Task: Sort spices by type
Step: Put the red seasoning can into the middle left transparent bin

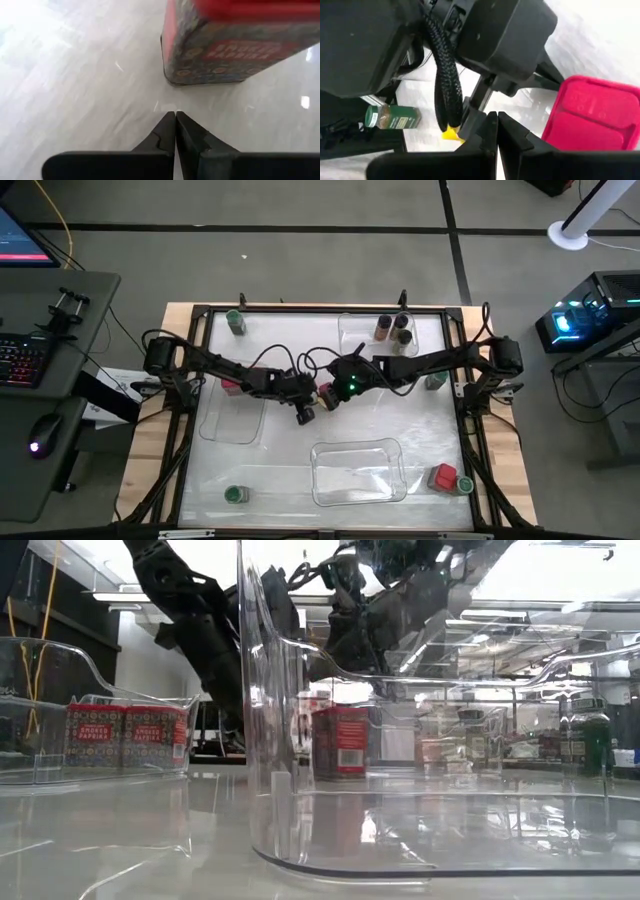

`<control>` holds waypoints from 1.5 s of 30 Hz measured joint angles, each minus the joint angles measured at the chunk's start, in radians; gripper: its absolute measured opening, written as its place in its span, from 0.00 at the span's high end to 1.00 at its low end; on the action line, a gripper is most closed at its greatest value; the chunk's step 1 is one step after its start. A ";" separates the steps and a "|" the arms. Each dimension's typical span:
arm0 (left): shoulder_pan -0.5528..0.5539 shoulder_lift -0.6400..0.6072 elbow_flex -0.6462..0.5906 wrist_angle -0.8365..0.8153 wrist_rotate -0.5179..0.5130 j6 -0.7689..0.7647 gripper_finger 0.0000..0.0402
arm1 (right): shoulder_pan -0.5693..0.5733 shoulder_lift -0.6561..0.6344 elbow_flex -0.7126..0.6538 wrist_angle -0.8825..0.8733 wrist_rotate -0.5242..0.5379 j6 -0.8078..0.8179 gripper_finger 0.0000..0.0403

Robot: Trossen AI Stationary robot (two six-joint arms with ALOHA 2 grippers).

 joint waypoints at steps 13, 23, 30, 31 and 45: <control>0.038 -0.142 0.023 -0.183 0.118 0.077 1.00 | -0.028 -0.104 -0.001 0.000 0.026 -0.116 1.00; 0.037 -0.499 0.023 -0.184 0.051 0.138 1.00 | -0.053 -0.203 -0.001 -0.004 0.064 -0.175 1.00; 0.037 -0.751 0.023 -0.166 0.050 0.128 1.00 | -0.037 -0.187 -0.001 -0.064 0.066 -0.211 0.88; 0.037 -0.790 0.023 -0.164 0.049 0.122 1.00 | -0.032 -0.184 -0.001 -0.061 0.066 -0.219 0.83; 0.036 -1.140 0.023 -0.095 -0.110 0.095 1.00 | 0.011 -0.050 0.246 -0.463 0.303 -0.423 0.29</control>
